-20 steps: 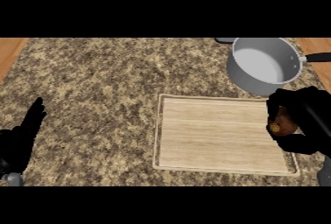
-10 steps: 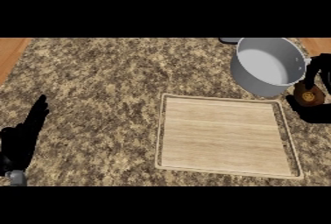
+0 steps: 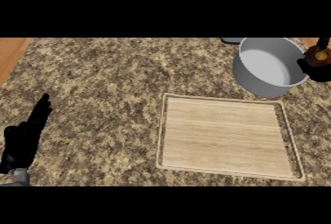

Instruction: Pick the sweet potato from the tray and place it in the pot

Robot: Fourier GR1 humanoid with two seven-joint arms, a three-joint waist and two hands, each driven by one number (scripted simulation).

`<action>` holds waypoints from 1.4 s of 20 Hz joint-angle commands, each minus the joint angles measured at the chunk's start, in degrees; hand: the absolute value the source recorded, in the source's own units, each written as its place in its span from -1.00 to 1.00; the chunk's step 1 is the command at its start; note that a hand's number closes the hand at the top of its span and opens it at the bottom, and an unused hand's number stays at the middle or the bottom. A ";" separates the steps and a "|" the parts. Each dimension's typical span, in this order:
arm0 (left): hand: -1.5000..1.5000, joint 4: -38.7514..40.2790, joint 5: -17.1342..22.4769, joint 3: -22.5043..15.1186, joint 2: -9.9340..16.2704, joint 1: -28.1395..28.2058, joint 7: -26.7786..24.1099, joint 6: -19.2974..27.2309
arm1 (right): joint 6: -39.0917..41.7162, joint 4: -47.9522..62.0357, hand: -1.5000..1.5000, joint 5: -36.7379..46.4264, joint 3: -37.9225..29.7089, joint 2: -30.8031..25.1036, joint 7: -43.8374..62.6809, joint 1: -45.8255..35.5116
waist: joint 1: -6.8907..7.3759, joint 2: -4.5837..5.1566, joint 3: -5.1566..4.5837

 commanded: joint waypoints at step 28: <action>0.00 0.56 -1.45 -0.89 -0.72 -2.82 -0.96 -2.52 | -17.18 66.69 -1.00 6.53 -4.20 -3.21 -22.56 -27.98 | 4.26 1.78 0.20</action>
